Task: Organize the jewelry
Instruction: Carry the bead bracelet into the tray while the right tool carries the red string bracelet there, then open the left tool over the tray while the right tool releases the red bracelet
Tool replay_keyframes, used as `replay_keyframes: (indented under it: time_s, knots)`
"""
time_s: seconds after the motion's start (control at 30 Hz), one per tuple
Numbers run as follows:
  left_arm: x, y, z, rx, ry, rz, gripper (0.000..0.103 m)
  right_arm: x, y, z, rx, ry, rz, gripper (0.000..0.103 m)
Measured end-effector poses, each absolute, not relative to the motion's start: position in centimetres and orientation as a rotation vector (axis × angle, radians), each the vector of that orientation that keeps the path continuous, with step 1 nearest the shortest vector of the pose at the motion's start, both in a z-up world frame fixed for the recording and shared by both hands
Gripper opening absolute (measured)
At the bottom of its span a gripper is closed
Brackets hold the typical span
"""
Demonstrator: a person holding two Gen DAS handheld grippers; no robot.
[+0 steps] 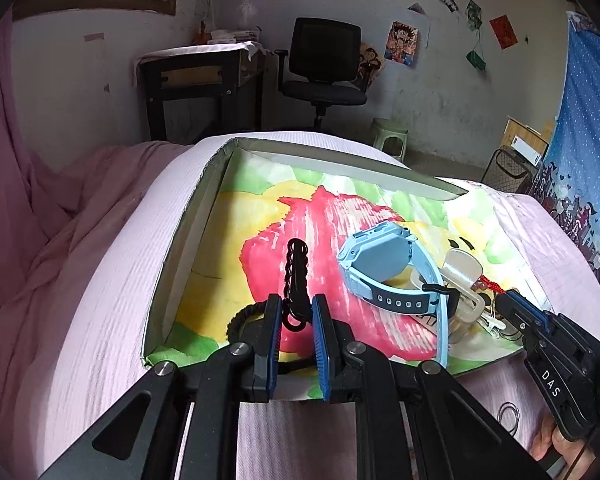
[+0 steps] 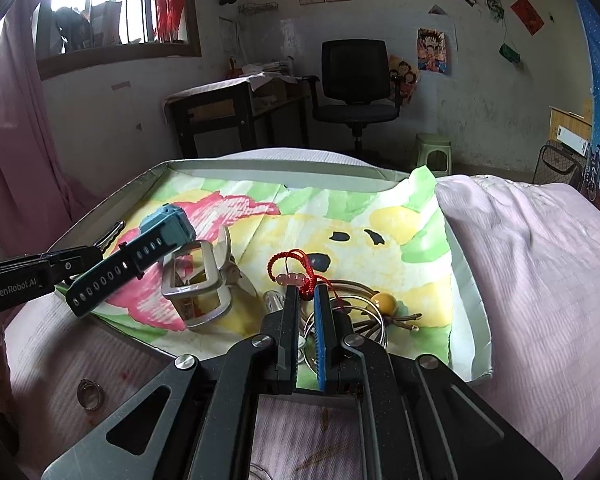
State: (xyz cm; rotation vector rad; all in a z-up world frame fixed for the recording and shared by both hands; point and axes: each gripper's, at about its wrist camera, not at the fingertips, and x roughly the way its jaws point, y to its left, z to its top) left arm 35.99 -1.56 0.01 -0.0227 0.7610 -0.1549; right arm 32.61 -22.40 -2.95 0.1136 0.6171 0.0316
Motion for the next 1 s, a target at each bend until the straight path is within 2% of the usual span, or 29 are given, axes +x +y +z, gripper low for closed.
replay_keyframes:
  time_s: [0.37,0.47,0.53,0.57,0.6,0.63,0.73,1.0]
  knots:
    - [36.2,-1.8,0.0,-0.015,0.758,-0.153,0.015,32.6,-22.6,-3.2,0.126,0.623,0.036,0.007]
    - [36.0,-1.7,0.1,-0.022,0.753,-0.162,0.017,32.5,-22.7,-3.2,0.134,0.621,0.034,0.011]
    - [35.8,-1.6,0.2,-0.026,0.745,-0.170,0.027,32.3,-22.8,-3.2,0.139,0.616,0.034,0.021]
    - [35.6,-1.6,0.3,-0.028,0.737,-0.174,0.032,32.2,-22.8,-3.2,0.140,0.612,0.033,0.029]
    - [35.3,-1.6,0.5,-0.031,0.726,-0.177,0.043,32.1,-22.9,-3.1,0.140,0.606,0.031,0.035]
    - [35.1,-1.6,0.6,-0.034,0.715,-0.178,0.052,32.0,-22.9,-3.0,0.141,0.600,0.030,0.036]
    - [34.3,-1.3,1.1,-0.053,0.680,-0.181,0.059,31.4,-23.0,-2.7,0.143,0.577,0.028,0.038]
    - [31.9,-0.2,2.1,-0.091,0.623,-0.169,0.082,28.6,-23.8,-0.8,0.168,0.469,0.020,0.063]
